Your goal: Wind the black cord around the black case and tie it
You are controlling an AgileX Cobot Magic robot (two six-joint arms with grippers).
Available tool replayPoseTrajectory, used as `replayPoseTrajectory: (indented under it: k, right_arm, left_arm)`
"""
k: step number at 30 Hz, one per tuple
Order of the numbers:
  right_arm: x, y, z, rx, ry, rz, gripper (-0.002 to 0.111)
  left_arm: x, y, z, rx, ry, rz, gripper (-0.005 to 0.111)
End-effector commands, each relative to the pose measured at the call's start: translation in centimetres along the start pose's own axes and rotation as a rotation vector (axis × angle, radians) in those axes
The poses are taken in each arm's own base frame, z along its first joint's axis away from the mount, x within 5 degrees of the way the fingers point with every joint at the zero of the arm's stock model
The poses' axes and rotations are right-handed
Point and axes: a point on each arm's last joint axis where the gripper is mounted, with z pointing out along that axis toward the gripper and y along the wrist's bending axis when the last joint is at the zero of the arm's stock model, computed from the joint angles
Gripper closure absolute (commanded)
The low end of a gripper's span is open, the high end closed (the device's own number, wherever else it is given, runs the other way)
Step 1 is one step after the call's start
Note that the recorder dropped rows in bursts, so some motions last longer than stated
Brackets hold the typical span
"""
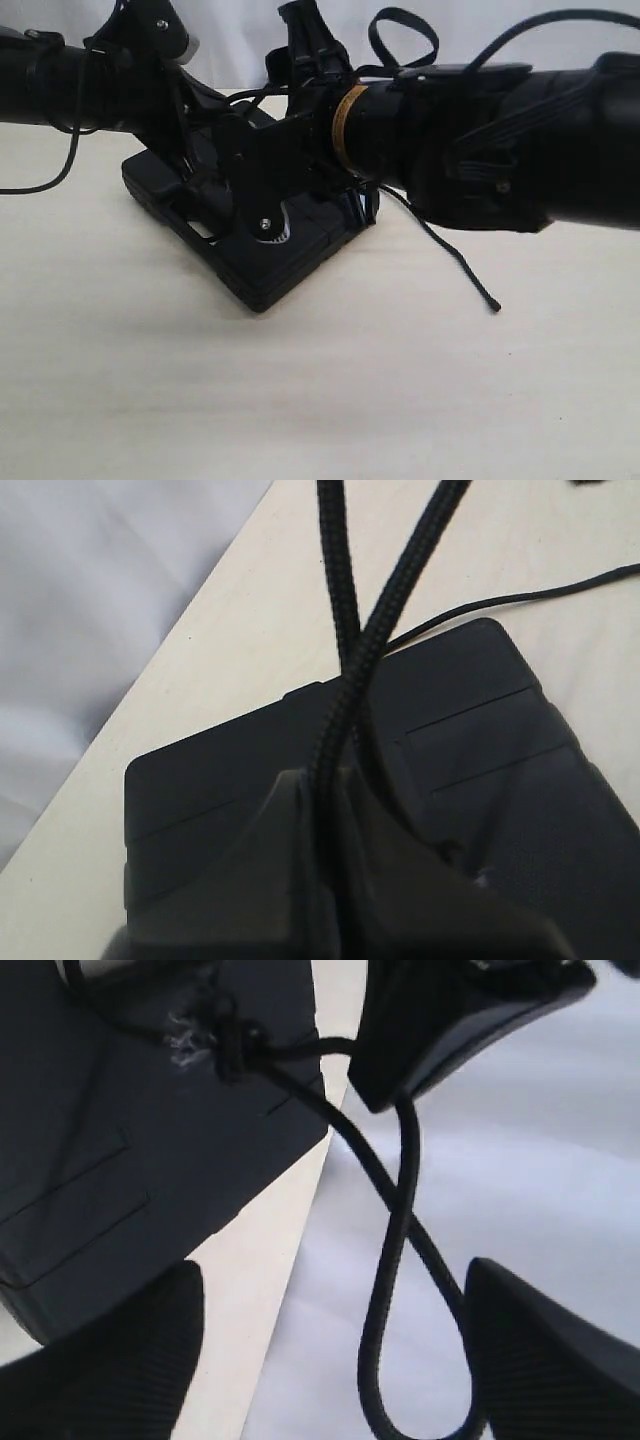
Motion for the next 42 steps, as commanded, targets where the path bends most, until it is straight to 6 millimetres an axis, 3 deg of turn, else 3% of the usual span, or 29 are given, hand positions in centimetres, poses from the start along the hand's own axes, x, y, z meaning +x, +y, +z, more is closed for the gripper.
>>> replayPoseTrajectory:
  k: [1, 9, 13, 16, 20, 21, 23, 24, 25, 28, 34, 39, 42]
  right_arm:
    - [1.5, 1.1, 2.7, 0.006, 0.049, -0.014, 0.041]
    - [1.9, 1.2, 3.9, 0.057, 0.066, 0.014, 0.041]
    - [2.2, 0.9, 3.9, 0.089, 0.083, 0.142, 0.041]
    - [3.7, 0.2, 5.0, 0.112, 0.141, 0.239, 0.041]
    - [4.1, -0.5, 6.0, 0.134, 0.159, 0.299, 0.042]
    - [4.0, -0.2, 6.3, 0.124, 0.161, 0.289, 0.045]
    - [4.0, 0.5, 7.0, 0.106, 0.178, 0.27, 0.067]
    - [4.1, 0.6, 7.1, 0.103, 0.193, 0.281, 0.089]
    - [4.1, 0.7, 7.1, 0.089, 0.201, 0.325, 0.102]
    - [4.3, 0.2, 6.0, 0.055, 0.195, 0.492, 0.104]
    - [3.6, -1.0, 3.0, -0.131, 0.091, 0.669, 0.104]
    - [4.2, -2.1, 1.2, -0.571, -0.006, 0.792, 0.104]
    - [5.7, -3.6, 0.7, -0.737, -0.095, 0.978, 0.104]
  left_arm:
    - [-0.3, 0.1, -0.1, -0.004, -0.01, 0.001, 0.107]
    - [-0.3, 0.1, -0.1, -0.003, -0.012, -0.001, 0.107]
    - [-0.3, 0.1, -0.1, 0.001, -0.013, 0.001, 0.107]
    - [-0.4, -0.1, -0.1, 0.022, -0.025, 0.001, 0.107]
    - [-0.6, -0.4, -0.1, 0.047, -0.038, 0.001, 0.107]
    - [-0.6, -0.4, -0.1, 0.047, -0.038, 0.001, 0.107]
    - [-0.6, -0.4, -0.1, 0.047, -0.038, 0.001, 0.107]
    - [-0.5, -0.3, -0.1, 0.041, -0.035, 0.001, 0.107]
    - [-0.5, -0.3, -0.1, 0.036, -0.032, 0.001, 0.107]
    - [-0.3, 0.1, -0.1, -0.001, -0.012, 0.001, 0.107]
    - [-0.2, 0.3, -0.1, -0.029, 0.003, 0.001, 0.107]
    - [-0.2, 0.3, -0.1, -0.029, 0.003, 0.001, 0.107]
    - [-0.2, 0.3, -0.1, -0.029, 0.003, 0.001, 0.107]
